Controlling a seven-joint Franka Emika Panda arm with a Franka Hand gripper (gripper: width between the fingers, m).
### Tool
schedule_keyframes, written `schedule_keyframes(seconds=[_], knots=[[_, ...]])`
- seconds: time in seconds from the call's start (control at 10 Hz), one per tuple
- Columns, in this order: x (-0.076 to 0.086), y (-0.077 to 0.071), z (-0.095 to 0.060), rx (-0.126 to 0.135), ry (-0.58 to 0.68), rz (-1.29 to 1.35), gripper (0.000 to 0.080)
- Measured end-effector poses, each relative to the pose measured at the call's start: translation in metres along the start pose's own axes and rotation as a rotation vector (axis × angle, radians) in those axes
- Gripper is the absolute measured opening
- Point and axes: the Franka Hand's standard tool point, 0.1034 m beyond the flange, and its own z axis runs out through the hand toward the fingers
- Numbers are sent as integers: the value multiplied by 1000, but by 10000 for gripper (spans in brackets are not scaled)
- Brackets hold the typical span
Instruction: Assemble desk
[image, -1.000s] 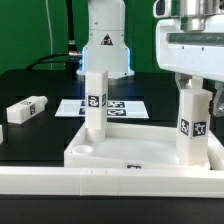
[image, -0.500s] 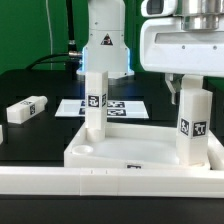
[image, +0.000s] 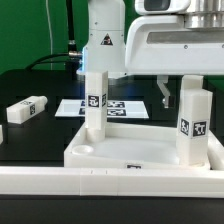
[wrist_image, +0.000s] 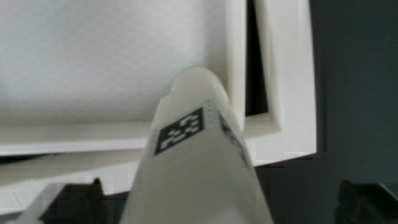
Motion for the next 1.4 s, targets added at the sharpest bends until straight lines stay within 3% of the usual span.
schedule_keyframes(seconds=[0.4,0.6,0.7,0.8,1.0,1.2,1.4], knots=[[1,1,0,-21,2,-179,649],[1,2,0,-22,3,-176,393],[1,2,0,-21,3,-164,393],[0,2,1,-21,2,-141,289],[0,2,1,-21,2,-130,289],[1,3,1,-20,4,31,289],[2,6,1,-4,6,266,289]])
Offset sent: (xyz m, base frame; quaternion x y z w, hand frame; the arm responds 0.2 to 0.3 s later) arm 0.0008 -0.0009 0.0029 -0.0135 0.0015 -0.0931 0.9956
